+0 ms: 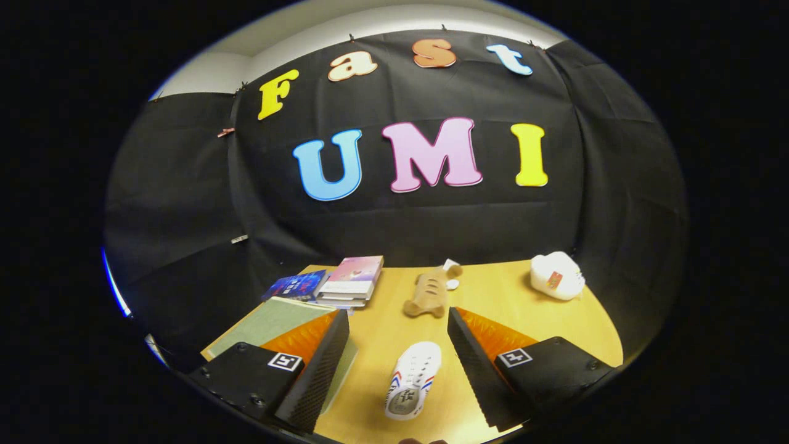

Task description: Open the storage box then place both shoes into the box .Put the left shoe in first, then the right shoe, with the right side of both shoes facing outward in a uniform manner.

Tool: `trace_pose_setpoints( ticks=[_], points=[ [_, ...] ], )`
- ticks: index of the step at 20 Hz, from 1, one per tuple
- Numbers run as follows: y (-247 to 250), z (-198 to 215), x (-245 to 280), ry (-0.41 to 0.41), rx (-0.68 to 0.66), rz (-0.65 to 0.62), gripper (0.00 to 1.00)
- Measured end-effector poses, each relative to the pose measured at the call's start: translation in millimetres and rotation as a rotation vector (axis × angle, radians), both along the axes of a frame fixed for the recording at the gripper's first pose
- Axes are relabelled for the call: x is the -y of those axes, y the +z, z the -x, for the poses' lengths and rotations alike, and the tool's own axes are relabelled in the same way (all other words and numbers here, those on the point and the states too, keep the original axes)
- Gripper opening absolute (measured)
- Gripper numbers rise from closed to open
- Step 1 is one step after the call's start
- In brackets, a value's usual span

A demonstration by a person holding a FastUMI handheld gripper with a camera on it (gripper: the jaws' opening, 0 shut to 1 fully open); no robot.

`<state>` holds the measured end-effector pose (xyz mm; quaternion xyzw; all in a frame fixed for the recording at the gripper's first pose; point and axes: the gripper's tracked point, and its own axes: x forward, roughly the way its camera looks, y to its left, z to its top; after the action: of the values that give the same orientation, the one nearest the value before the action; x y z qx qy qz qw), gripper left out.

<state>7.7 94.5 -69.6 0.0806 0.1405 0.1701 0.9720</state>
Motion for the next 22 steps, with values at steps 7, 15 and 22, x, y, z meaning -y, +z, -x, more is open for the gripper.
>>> trace_pose_setpoints(
  ticks=[7, 15, 22],
  points=[
    [-57.3, 31.7, -60.7, 0.267, -0.238, -0.159, 0.99],
    [-115.6, 75.6, -112.7, 0.543, -0.58, -0.41, 0.98],
    [-127.0, 87.1, -139.5, 0.672, -0.755, -0.637, 0.98]
  ],
)
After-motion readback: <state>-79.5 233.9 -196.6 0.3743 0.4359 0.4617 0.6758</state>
